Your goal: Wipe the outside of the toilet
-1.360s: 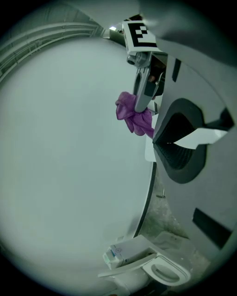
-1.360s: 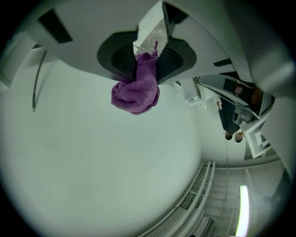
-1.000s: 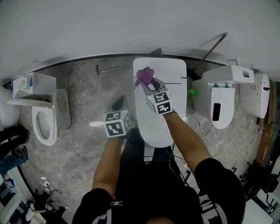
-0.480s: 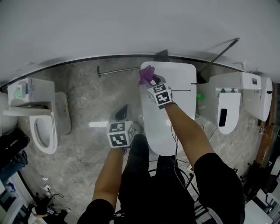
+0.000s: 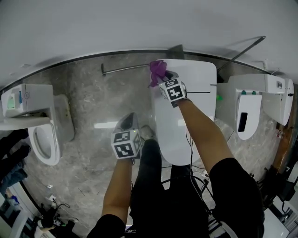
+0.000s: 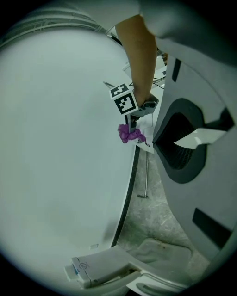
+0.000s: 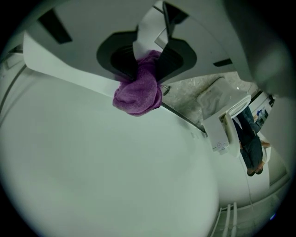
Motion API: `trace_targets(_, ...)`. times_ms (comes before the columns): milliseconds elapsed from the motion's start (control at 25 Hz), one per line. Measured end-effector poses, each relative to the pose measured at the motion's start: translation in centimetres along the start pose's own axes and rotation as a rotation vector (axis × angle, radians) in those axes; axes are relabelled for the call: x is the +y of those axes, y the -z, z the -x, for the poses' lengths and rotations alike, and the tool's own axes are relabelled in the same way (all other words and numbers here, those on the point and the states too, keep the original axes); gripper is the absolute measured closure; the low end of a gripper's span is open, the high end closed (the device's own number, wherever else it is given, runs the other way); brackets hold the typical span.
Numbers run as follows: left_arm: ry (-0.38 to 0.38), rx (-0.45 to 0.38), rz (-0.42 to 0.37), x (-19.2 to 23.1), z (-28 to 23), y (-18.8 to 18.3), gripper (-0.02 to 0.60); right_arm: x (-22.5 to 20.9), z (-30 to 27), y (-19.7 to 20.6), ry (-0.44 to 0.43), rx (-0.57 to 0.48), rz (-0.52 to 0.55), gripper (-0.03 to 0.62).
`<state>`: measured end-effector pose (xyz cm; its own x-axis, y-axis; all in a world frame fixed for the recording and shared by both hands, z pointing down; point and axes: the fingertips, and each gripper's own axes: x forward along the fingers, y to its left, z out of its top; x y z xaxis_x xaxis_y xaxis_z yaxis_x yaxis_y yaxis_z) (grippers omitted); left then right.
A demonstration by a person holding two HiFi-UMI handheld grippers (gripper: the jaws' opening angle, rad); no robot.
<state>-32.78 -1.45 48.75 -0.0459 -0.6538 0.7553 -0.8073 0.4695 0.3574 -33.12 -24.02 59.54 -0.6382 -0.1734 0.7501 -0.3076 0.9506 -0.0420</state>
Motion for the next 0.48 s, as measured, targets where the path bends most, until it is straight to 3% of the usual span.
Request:
trace_targets(160,0.003,0.009,0.013,0.1,-0.9,-0.1,0.571,-0.9,-0.3,0.2,0.014,0.026,-0.036,0.480)
trace_targets(480,0.067,0.007,-0.023,-3.9,-2.3,-1.9,0.571,-3.3,0.7,1.6,0.051,0.071,-0.069,0.480)
